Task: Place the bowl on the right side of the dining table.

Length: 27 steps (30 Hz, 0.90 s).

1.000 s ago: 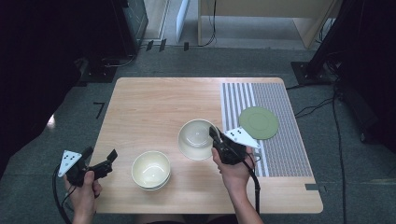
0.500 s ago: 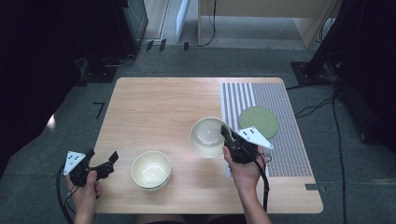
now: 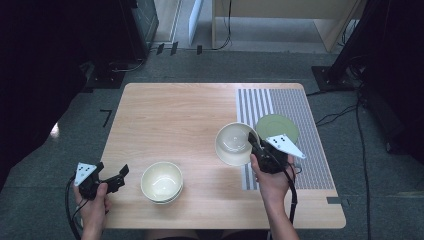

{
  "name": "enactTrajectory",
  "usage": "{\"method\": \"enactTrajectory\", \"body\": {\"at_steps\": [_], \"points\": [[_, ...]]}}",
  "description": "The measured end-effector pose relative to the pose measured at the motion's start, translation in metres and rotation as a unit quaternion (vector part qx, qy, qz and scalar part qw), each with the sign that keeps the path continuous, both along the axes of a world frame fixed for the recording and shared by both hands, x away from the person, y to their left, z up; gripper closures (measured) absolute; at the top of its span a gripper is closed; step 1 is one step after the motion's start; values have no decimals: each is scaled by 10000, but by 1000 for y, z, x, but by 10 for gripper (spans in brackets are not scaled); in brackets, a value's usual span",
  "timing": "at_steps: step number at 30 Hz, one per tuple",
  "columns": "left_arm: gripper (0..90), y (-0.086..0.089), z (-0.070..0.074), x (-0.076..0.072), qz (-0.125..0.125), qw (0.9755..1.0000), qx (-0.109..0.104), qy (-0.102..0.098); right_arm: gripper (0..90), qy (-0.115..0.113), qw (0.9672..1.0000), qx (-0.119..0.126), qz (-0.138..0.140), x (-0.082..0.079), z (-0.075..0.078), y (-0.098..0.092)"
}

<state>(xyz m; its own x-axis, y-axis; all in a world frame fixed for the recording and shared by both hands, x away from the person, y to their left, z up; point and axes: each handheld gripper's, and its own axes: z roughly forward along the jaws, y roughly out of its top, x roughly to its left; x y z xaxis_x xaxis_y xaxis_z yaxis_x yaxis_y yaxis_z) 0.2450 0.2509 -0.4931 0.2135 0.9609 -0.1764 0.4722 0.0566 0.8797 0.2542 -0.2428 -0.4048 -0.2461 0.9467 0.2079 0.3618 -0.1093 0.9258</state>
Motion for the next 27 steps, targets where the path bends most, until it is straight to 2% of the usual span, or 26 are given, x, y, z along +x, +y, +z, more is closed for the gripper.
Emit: {"method": "enactTrajectory", "body": {"at_steps": [14,23,27], "points": [[21,-5,-16,5,-60,9994,225,273,842,20,9998,-11,-209,1,1,-18],[21,-6,-19,7,-63,9991,270,326,842,27,9995,-27,-310,2,1,-29],[21,-9,-20,7,-87,9986,383,355,842,44,9993,-22,-368,3,1,-34]]}}
